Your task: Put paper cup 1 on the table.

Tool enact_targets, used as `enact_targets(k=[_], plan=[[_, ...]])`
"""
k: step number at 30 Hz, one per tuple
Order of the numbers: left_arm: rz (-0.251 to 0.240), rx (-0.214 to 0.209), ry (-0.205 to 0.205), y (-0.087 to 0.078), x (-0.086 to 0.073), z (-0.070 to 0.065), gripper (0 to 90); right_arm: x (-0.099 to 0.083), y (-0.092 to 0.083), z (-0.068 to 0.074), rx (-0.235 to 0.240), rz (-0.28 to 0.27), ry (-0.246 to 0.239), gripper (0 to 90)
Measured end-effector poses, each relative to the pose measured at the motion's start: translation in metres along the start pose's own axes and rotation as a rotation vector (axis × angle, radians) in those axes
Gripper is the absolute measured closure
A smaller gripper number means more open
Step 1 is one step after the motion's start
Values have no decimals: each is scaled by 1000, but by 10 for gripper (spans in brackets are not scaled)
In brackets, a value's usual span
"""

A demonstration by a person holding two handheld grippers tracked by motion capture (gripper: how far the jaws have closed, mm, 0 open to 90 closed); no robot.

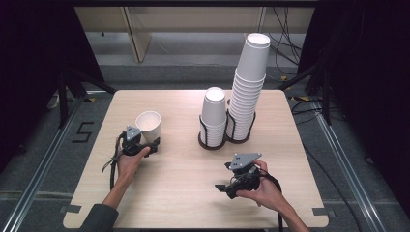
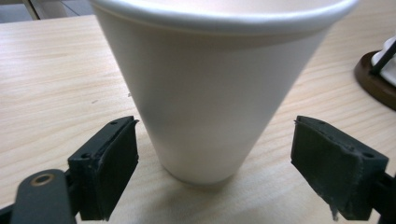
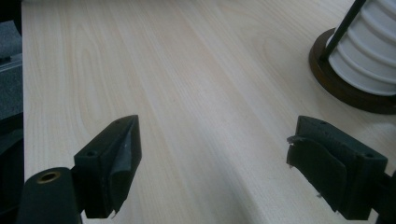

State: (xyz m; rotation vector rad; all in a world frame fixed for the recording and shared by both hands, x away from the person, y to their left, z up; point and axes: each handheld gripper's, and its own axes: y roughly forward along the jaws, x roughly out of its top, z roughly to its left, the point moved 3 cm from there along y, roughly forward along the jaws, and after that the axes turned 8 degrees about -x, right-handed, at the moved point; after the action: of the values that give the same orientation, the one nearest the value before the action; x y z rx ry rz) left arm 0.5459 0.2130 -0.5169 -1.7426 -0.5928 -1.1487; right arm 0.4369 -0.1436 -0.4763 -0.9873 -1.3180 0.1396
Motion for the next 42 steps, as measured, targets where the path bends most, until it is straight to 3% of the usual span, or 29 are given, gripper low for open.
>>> enact_targets(k=[5, 10, 15, 23, 34, 42], plan=[[0, 0, -23, -16, -3, -2, 145, -1, -3, -2, -7, -2, 7, 171], [-22, -6, 3, -32, -3, -10, 147, -2, -4, -4, -11, -5, 7, 169], [-59, -33, -12, -55, 0, -26, 148, -3, -5, -5, -18, -6, 9, 169], [-96, -97, 3, -80, -5, -57, 149, -4, -7, -4, -23, -3, 13, 169], [-67, -178, 11, -93, -26, -87, 147, -7, -13, -9, -46, -12, 25, 169], [-40, -206, 55, -100, -40, -102, 146, -9, -15, -13, -55, -19, 30, 169]])
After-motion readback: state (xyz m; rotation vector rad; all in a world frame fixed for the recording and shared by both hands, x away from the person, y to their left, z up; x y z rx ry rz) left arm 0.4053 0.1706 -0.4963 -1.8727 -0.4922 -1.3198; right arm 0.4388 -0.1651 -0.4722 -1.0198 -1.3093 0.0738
